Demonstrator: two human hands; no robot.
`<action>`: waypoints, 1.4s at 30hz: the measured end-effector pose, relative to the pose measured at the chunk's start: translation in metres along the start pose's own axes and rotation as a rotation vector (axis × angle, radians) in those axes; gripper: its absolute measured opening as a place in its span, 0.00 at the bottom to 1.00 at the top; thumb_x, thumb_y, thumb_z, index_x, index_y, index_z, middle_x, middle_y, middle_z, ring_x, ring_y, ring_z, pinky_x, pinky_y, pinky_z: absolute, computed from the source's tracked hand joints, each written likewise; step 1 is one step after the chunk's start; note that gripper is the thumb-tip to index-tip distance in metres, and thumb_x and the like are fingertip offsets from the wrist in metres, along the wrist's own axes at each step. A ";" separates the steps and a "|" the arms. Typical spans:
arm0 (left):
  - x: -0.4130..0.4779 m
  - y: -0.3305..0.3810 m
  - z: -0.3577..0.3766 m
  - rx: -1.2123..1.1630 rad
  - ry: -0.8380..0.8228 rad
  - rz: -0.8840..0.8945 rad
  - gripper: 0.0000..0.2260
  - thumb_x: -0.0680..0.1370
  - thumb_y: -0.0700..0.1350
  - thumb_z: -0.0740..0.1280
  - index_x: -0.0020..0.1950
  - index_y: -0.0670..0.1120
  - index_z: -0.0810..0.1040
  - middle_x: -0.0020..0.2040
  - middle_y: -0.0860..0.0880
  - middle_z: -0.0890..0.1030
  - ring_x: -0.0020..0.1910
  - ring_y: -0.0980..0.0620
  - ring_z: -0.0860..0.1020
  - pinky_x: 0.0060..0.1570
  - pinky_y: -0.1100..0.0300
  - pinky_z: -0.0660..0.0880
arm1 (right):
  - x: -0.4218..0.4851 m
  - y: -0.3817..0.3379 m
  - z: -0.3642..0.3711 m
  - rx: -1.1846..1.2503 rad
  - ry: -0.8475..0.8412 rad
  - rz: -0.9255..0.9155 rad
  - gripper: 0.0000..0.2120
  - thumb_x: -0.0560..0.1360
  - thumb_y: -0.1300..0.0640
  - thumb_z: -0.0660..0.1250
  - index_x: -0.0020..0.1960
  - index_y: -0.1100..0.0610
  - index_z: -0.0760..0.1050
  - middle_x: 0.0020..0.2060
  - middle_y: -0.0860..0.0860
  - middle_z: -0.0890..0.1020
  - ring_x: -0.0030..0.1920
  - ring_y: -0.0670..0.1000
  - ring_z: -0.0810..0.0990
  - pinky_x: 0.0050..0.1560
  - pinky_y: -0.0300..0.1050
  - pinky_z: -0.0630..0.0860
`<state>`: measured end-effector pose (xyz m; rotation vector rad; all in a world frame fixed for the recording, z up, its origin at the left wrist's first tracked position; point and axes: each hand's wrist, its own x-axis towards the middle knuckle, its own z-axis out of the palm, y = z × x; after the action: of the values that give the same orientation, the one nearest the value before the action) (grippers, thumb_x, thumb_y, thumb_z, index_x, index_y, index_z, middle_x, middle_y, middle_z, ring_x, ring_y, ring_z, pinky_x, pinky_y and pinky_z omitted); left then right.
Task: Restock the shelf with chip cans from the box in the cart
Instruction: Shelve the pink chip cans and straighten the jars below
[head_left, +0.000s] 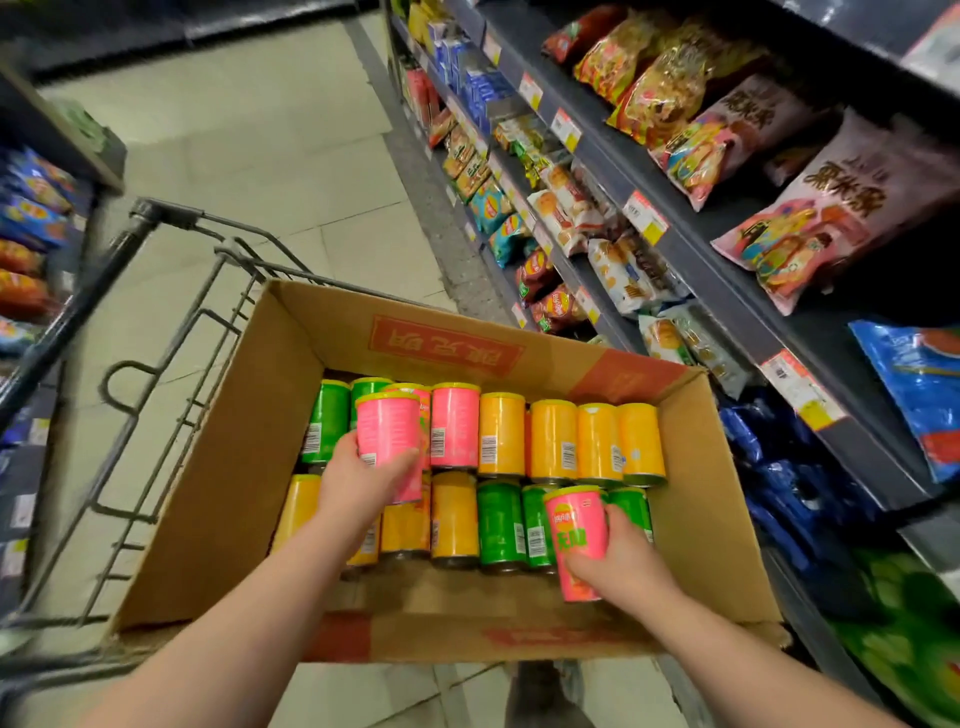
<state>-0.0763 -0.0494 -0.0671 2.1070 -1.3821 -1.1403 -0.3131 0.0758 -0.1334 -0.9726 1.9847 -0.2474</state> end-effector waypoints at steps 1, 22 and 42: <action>-0.008 0.000 0.000 -0.027 -0.043 -0.002 0.30 0.67 0.52 0.76 0.65 0.44 0.71 0.53 0.44 0.79 0.48 0.46 0.78 0.52 0.52 0.76 | -0.006 -0.004 -0.001 0.008 0.010 -0.009 0.29 0.64 0.48 0.74 0.61 0.50 0.68 0.52 0.50 0.78 0.51 0.51 0.78 0.53 0.49 0.77; -0.146 -0.011 -0.040 -0.081 -0.361 0.369 0.27 0.72 0.48 0.73 0.68 0.45 0.68 0.54 0.49 0.76 0.48 0.51 0.73 0.46 0.62 0.66 | -0.175 -0.039 -0.002 0.236 0.299 -0.092 0.24 0.69 0.49 0.73 0.58 0.47 0.64 0.50 0.48 0.78 0.50 0.50 0.79 0.55 0.48 0.76; -0.261 -0.021 0.013 -0.075 -0.737 0.464 0.32 0.58 0.59 0.70 0.59 0.52 0.70 0.51 0.50 0.79 0.48 0.52 0.79 0.51 0.55 0.75 | -0.301 0.056 0.000 0.426 0.578 0.082 0.29 0.68 0.53 0.73 0.66 0.52 0.66 0.50 0.47 0.76 0.49 0.47 0.77 0.49 0.42 0.71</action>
<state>-0.1237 0.1925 0.0210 1.2226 -1.9519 -1.7907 -0.2528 0.3288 0.0281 -0.5761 2.3367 -0.9504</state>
